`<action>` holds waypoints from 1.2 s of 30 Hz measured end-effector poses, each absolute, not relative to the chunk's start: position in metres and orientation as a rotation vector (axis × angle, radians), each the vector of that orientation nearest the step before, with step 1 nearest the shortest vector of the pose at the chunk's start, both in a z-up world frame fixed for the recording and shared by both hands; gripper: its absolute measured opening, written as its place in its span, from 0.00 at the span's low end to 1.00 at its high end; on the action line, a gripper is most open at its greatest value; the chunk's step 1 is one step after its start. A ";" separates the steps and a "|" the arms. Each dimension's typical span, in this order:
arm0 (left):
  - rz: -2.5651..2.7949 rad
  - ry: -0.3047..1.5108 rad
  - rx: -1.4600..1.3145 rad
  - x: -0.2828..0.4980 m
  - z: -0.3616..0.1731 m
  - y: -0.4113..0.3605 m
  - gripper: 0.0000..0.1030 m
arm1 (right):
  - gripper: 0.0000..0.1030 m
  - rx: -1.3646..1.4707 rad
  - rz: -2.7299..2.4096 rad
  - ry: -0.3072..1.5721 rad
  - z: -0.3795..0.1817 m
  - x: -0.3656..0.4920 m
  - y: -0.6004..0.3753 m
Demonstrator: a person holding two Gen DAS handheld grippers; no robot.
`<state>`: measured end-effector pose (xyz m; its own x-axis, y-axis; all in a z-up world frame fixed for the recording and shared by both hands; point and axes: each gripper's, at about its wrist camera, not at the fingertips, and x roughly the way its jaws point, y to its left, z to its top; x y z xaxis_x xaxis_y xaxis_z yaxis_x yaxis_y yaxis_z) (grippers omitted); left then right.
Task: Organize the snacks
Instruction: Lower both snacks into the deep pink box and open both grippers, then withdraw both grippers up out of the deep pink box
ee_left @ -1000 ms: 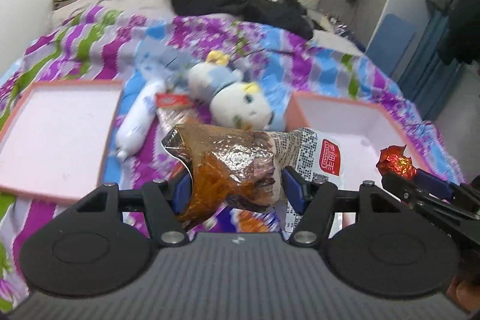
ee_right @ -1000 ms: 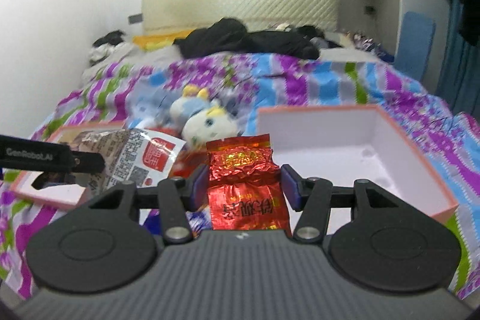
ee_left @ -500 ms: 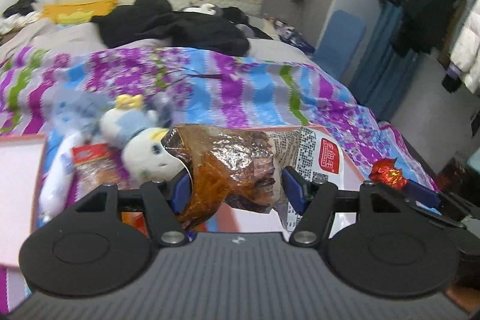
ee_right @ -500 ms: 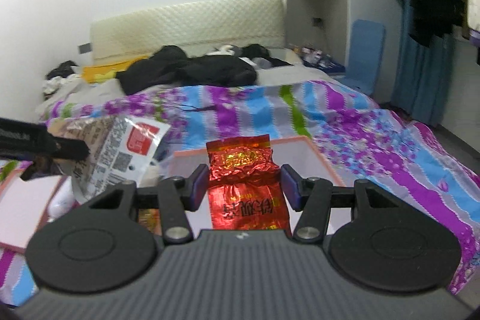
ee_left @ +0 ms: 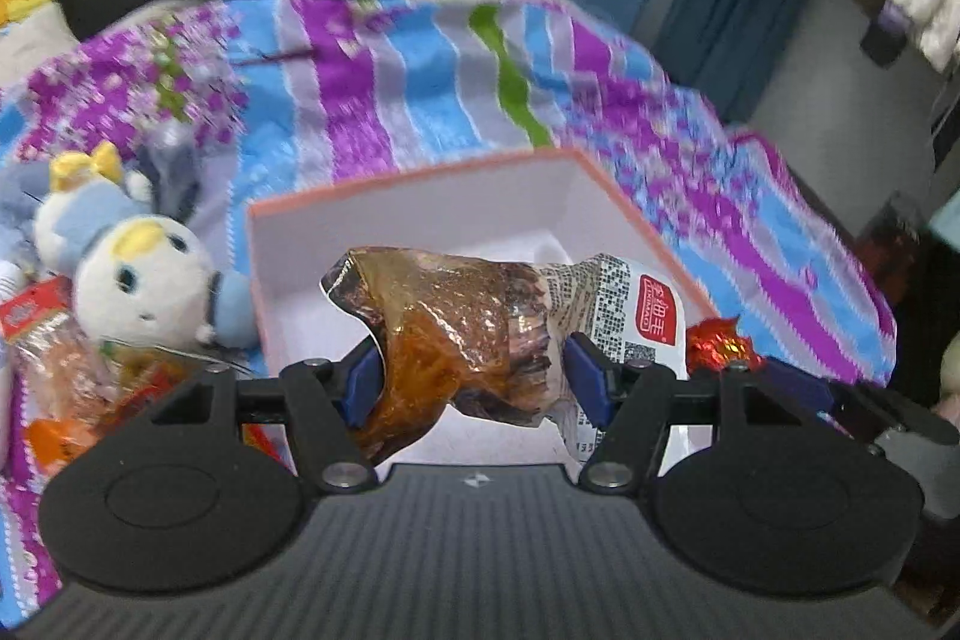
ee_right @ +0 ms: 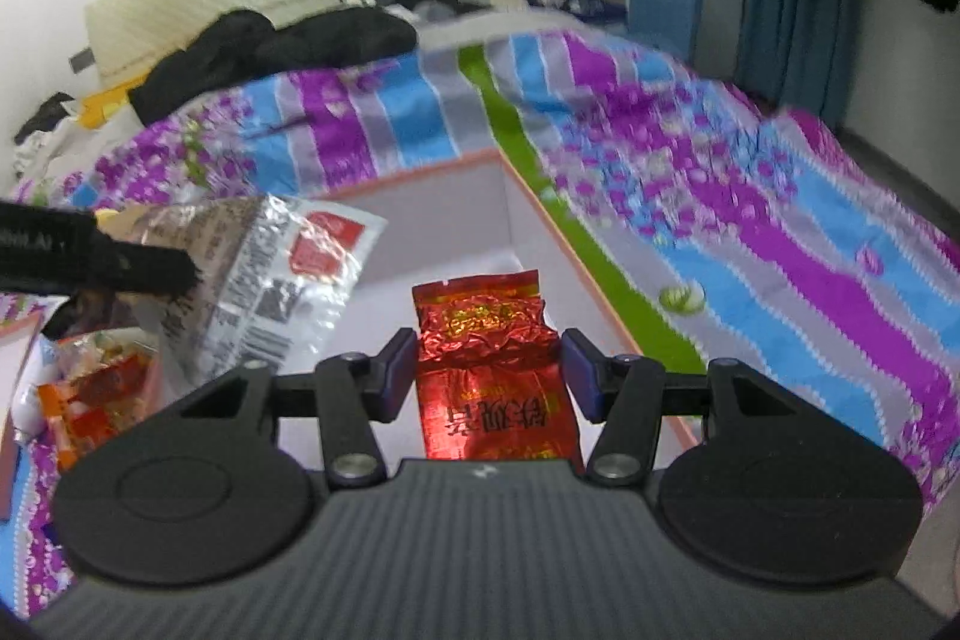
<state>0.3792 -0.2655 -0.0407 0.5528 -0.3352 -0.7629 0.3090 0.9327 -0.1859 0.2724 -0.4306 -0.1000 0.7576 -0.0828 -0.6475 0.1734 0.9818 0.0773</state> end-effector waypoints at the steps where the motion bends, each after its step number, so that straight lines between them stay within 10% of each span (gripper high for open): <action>1: -0.382 0.927 -0.027 0.383 -0.049 -0.270 0.66 | 0.54 0.134 -0.137 0.713 -0.105 0.274 -0.431; 10: -0.365 1.011 -0.020 0.397 -0.092 -0.277 0.74 | 0.53 0.188 -0.156 0.805 -0.142 0.286 -0.440; 15: -0.370 0.997 0.006 0.394 -0.088 -0.276 0.91 | 0.77 0.198 -0.169 0.808 -0.140 0.283 -0.442; 36: -0.330 0.724 -0.001 0.289 0.042 -0.216 0.96 | 0.77 0.179 -0.105 0.559 -0.019 0.212 -0.399</action>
